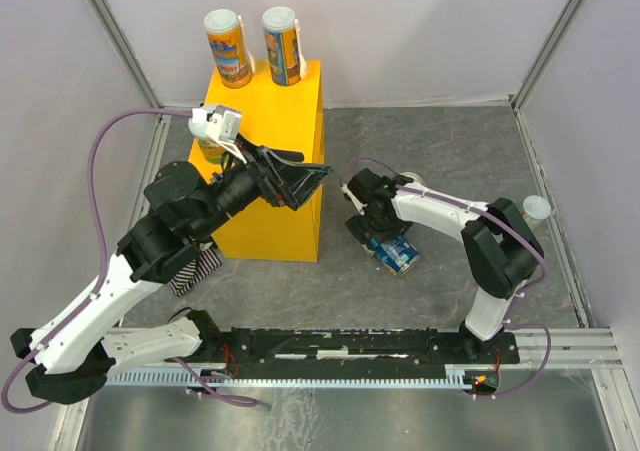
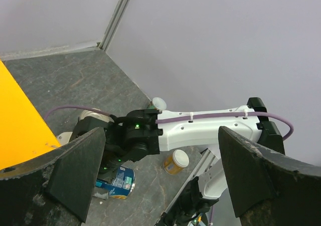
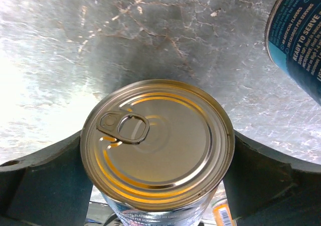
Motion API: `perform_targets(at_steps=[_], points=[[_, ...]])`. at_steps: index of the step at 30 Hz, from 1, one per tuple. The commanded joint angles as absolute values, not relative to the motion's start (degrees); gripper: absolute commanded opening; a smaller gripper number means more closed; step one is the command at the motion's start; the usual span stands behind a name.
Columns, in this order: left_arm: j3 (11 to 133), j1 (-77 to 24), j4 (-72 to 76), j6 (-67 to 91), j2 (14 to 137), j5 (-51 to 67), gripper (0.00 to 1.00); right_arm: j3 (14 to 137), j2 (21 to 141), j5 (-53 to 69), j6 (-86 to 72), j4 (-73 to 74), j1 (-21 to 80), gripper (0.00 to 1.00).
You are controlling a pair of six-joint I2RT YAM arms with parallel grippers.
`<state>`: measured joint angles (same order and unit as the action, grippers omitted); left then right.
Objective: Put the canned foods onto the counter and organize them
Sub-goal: Pick up the canned food from the center of the board.
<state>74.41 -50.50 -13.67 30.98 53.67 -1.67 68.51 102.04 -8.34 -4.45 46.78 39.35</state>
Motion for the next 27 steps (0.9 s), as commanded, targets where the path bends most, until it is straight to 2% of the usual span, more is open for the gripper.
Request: perform_targets(at_steps=[1, 9, 27], points=[[76.8, -50.4, -12.2, 29.4, 53.6, -2.1, 0.99, 69.6, 96.3, -5.0, -8.5, 44.2, 39.7, 0.11], [76.8, -50.4, -11.9, 29.7, 53.5, -2.3, 0.99, 67.5, 90.3, -5.3, -11.4, 42.0, 39.8, 0.01], [75.4, -50.4, -11.3, 30.3, 52.1, -5.0, 1.0, 54.7, 74.5, -6.6, -17.2, 28.3, 39.9, 0.02]])
